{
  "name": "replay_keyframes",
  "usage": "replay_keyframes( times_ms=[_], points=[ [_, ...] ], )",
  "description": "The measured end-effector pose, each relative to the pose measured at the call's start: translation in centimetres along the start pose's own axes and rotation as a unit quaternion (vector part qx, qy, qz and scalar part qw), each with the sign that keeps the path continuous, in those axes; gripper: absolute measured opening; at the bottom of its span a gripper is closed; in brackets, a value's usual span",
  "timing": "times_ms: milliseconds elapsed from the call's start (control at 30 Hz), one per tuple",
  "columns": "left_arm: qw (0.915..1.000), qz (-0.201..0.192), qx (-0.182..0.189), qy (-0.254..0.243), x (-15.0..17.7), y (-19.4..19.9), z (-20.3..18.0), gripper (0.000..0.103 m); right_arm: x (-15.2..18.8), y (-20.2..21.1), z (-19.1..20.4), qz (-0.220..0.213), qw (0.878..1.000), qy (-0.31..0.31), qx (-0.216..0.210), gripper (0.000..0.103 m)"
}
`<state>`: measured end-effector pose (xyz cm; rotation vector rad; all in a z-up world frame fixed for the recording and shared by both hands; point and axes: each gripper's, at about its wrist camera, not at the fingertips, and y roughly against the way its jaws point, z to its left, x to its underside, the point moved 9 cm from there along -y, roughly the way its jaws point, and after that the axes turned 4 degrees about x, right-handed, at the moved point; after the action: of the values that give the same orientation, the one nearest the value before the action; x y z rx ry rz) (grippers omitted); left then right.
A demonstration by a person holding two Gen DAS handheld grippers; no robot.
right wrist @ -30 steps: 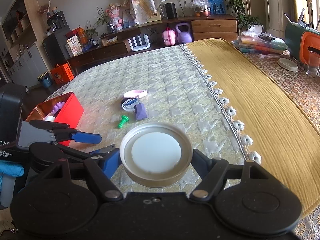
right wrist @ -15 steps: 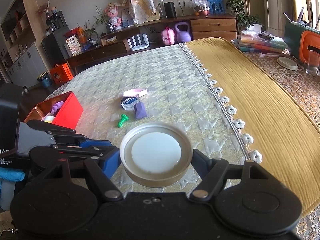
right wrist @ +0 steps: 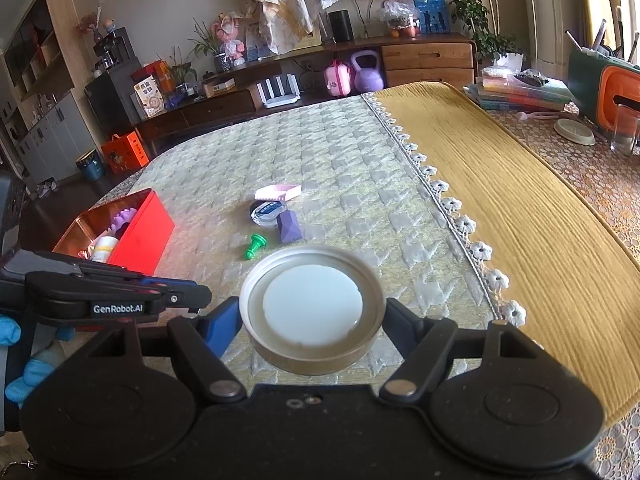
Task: Organize rigid objects
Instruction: 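Carry the nail clipper and round tin over the red tin box with both tools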
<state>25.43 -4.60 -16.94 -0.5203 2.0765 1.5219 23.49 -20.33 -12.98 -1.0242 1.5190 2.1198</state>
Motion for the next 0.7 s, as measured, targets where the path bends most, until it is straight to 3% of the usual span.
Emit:
replay_keyframes(
  times_ms=[233, 700],
  points=[
    [0.9991, -0.014, 0.009, 0.04, 0.3, 2.4, 0.9, 0.011, -0.2, 0.8, 1.0, -0.006, 1.0, 0.009, -0.003, 0.076],
    [0.9965, -0.052, 0.012, 0.064, -0.4, 6.2, 1.8, 0.011, -0.3, 2.1, 2.9, -0.013, 1.0, 0.025, -0.006, 0.076]
  ],
)
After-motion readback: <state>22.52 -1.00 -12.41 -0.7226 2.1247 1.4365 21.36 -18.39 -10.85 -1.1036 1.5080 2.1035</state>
